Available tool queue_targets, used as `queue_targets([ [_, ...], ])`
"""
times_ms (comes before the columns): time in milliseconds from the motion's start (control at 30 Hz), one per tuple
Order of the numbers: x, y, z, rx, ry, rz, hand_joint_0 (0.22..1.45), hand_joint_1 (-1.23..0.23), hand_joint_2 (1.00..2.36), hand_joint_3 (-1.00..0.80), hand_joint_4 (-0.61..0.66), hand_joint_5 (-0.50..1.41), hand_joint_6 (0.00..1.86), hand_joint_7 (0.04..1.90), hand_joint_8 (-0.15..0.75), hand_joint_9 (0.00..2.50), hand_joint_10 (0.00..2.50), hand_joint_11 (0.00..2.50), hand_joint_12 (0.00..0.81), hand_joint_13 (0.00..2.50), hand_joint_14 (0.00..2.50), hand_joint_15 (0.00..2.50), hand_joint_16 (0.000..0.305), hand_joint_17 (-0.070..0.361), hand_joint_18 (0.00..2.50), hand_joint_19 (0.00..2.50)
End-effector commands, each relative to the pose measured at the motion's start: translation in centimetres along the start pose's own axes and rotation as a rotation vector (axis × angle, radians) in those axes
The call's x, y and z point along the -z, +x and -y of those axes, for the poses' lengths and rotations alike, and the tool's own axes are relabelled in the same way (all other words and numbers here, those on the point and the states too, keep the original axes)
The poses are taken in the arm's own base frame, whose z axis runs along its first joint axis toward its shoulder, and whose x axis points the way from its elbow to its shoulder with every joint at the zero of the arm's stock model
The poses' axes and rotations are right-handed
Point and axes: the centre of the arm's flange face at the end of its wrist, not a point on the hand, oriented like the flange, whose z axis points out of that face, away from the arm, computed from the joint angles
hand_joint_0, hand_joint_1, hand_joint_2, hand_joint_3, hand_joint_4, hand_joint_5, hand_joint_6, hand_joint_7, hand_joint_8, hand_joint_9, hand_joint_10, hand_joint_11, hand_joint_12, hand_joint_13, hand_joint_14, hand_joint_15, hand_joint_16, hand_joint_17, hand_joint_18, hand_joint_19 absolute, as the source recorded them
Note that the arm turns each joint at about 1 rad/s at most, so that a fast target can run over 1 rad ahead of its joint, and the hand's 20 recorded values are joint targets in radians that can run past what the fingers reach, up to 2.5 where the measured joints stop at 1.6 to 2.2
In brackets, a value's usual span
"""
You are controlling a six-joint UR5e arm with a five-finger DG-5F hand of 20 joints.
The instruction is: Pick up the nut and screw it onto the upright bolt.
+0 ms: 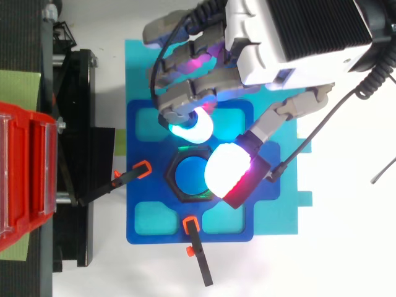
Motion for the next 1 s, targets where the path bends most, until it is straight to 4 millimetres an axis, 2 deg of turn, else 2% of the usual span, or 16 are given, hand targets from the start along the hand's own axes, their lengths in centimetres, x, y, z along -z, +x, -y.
queue_targets([
  [0,-0.2,-0.7,0.1,0.004,-0.006,-0.003,0.52,-0.27,1.0,-0.5,0.03,0.07,0.53,1.43,0.183,1.53,0.0,0.09,0.111,0.9,0.0,0.0,0.006,0.013,0.56,0.0],
  [33,-0.3,-1.1,0.0,0.007,-0.008,-0.01,0.52,-0.25,1.0,-0.5,0.08,0.05,0.5,1.44,0.211,1.45,0.0,0.1,0.14,0.86,0.0,0.0,0.008,0.018,0.48,0.0],
  [200,-0.6,-2.0,0.1,0.011,-0.006,-0.003,0.51,-0.21,1.0,-0.5,0.23,-0.05,0.5,1.04,0.257,1.23,0.0,0.09,0.191,0.69,0.0,0.0,0.015,0.034,0.34,0.0],
  [267,-0.6,-2.2,0.1,0.014,-0.008,-0.003,0.51,-0.2,1.0,-0.5,0.24,-0.07,0.5,0.96,0.25,1.18,0.0,0.07,0.205,0.64,0.0,0.0,0.016,0.036,0.3,0.0],
  [467,-0.7,-2.1,-0.1,0.026,-0.016,-0.007,0.49,-0.18,1.0,-0.5,0.18,-0.16,0.5,0.69,0.216,0.77,0.0,0.0,0.258,0.36,0.0,0.0,0.028,0.063,0.04,0.0],
  [633,-0.8,-1.3,-0.6,0.039,-0.018,-0.018,0.47,-0.15,1.0,-0.5,0.15,-0.18,0.5,0.62,0.202,0.54,0.0,0.0,0.287,0.18,0.0,0.0,0.036,0.08,0.0,0.0],
  [733,-0.3,0.4,-1.0,0.029,-0.019,-0.044,0.47,-0.11,1.0,-0.5,0.13,-0.18,0.5,0.59,0.176,0.38,0.0,0.0,0.298,0.04,0.0,0.0,0.039,0.087,0.0,0.0],
  [833,0.2,2.2,-1.3,0.021,-0.001,-0.052,0.46,-0.07,1.0,-0.5,0.12,-0.19,0.5,0.58,0.163,0.3,0.0,0.0,0.304,0.0,0.0,0.0,0.041,0.092,0.0,0.0],
  [967,0.0,2.5,-1.5,0.022,0.013,-0.04,0.46,-0.03,1.0,-0.5,0.1,-0.2,0.5,0.58,0.161,0.23,0.0,0.0,0.31,0.0,0.0,0.0,0.043,0.097,0.0,0.0],
])
